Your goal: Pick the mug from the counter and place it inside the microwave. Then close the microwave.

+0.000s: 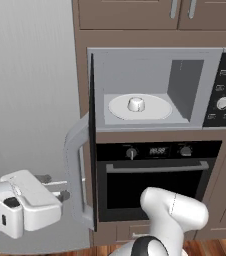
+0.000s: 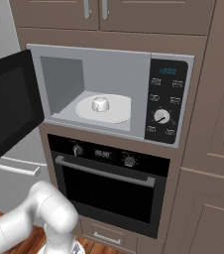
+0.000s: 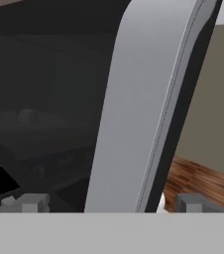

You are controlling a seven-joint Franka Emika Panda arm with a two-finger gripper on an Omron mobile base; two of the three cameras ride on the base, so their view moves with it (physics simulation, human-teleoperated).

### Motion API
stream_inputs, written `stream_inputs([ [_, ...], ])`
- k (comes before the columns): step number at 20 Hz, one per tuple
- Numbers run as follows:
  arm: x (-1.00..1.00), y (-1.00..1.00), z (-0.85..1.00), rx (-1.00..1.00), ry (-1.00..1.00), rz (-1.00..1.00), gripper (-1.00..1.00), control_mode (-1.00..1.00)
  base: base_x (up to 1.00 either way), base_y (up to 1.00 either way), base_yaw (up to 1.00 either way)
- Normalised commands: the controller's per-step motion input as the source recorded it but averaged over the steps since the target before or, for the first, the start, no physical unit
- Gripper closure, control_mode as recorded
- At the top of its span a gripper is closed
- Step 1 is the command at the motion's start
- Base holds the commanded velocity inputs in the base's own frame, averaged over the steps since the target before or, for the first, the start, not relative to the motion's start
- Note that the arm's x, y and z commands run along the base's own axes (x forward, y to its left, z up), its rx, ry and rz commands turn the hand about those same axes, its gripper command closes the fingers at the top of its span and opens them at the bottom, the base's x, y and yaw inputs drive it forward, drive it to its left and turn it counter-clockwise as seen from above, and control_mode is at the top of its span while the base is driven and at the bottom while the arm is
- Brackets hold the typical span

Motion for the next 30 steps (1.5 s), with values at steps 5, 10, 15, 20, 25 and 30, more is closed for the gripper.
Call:
stream_inputs([
  [5, 0.00, -0.30, 0.00, 0.00, 0.02, 0.00, -1.00, -1.00, 0.00, 0.00, 0.00],
  [10, 0.00, -0.35, 0.00, 0.00, 0.02, 0.00, -1.00, -1.00, 0.00, 0.00, 0.00],
  [15, 0.00, -0.38, 0.00, 0.00, 0.03, 0.00, -1.00, -1.00, 0.00, 0.00, 0.00],
  [20, 0.00, -0.47, 0.00, 0.00, 0.03, 0.00, -1.00, -1.00, 0.00, 0.00, 0.00],
  [25, 0.19, -0.59, 0.00, 0.00, 0.03, 0.01, -1.00, -1.00, 0.00, 0.00, 0.00],
  [30, 0.32, -0.60, 0.00, 0.00, 0.01, 0.06, -1.00, -1.00, 0.00, 0.00, 0.00],
])
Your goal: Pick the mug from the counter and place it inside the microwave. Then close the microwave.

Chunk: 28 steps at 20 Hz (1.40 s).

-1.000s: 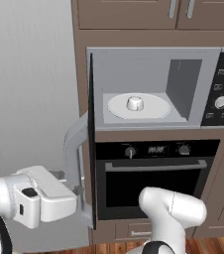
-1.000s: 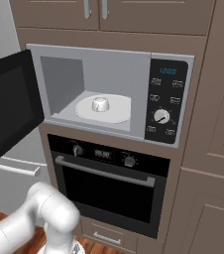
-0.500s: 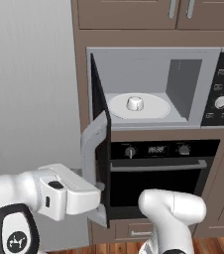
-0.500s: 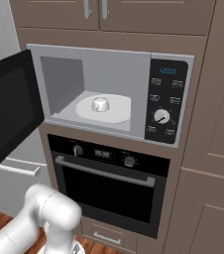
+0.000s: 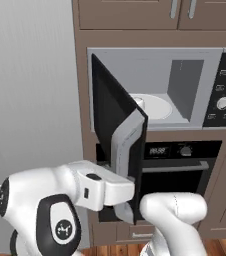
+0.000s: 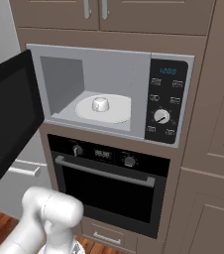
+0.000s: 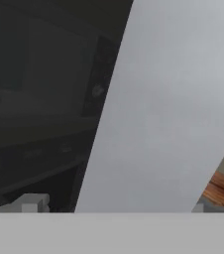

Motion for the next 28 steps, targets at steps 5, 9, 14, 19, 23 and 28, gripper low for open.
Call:
stream_inputs([
  [5, 0.32, -0.64, 0.00, 0.00, 0.00, 0.09, -1.00, -1.00, 0.00, 0.00, 0.00],
  [9, 0.30, -0.67, 0.00, 0.00, 0.00, 0.12, -1.00, -1.00, 0.00, 0.00, 0.00],
  [14, 0.24, -0.67, 0.00, 0.00, 0.00, 0.11, -1.00, -1.00, 0.00, 0.00, 0.00],
  [19, 0.29, -0.70, 0.00, 0.00, 0.02, 0.09, -1.00, -1.00, 0.00, 0.00, 0.00],
  [23, 0.37, -0.71, 0.00, 0.00, 0.06, 0.07, -1.00, -1.00, 0.00, 0.00, 0.00],
  [28, 0.41, -0.69, 0.00, 0.00, 0.06, 0.05, -1.00, -1.00, 0.00, 0.00, 0.00],
])
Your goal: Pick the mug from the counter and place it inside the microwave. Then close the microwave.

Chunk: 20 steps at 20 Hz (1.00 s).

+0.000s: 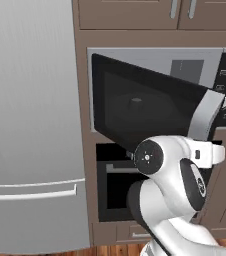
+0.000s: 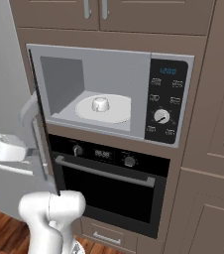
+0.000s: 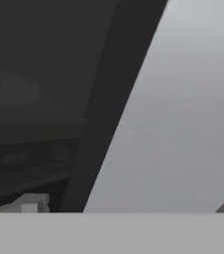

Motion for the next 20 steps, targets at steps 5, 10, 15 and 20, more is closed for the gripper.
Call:
stream_inputs([
  [5, 0.47, -0.66, 0.00, 0.00, 0.01, 0.06, -1.00, -1.00, 0.00, 0.00, 0.00],
  [10, 0.52, -0.53, 0.00, 0.04, 0.00, 0.09, -1.00, -1.00, 0.00, 0.00, 0.00],
  [15, 0.63, -0.47, 0.00, 0.13, 0.00, 0.12, -1.00, -1.00, 0.00, 0.00, 0.00],
  [20, 0.69, -0.39, 0.00, 0.17, 0.00, 0.11, -1.00, -1.00, 0.00, 0.00, 0.00],
])
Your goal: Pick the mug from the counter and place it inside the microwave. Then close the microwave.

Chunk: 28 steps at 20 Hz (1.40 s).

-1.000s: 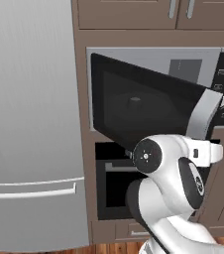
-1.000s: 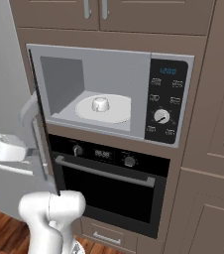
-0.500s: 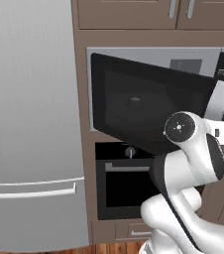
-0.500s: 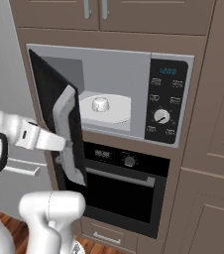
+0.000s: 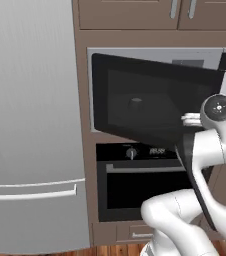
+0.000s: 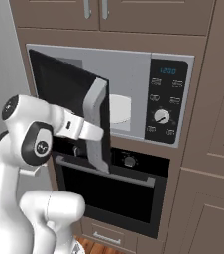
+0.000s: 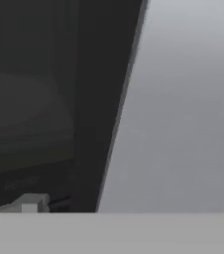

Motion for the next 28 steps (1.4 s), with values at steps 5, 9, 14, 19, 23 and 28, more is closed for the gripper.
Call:
stream_inputs([
  [5, 0.75, -0.35, 0.00, 0.18, 0.00, 0.10, -1.00, -1.00, 0.00, 0.00, 0.00],
  [9, 0.76, -0.26, 0.00, 0.13, 0.00, 0.10, -1.00, -1.00, 0.00, 0.00, 0.00],
  [14, 0.65, -0.15, 0.00, 0.09, -0.04, 0.09, -1.00, -1.00, 0.00, 0.00, 0.00],
  [19, 0.54, -0.08, 0.00, 0.06, -0.06, 0.07, -1.00, -1.00, 0.00, 0.00, 0.00],
  [23, 0.49, -0.05, 0.00, 0.04, -0.08, 0.04, -1.00, -1.00, 0.00, 0.00, 0.00],
  [28, 0.49, 0.00, 0.00, 0.01, -0.09, 0.01, -1.00, -1.00, 0.00, 0.00, 0.00],
])
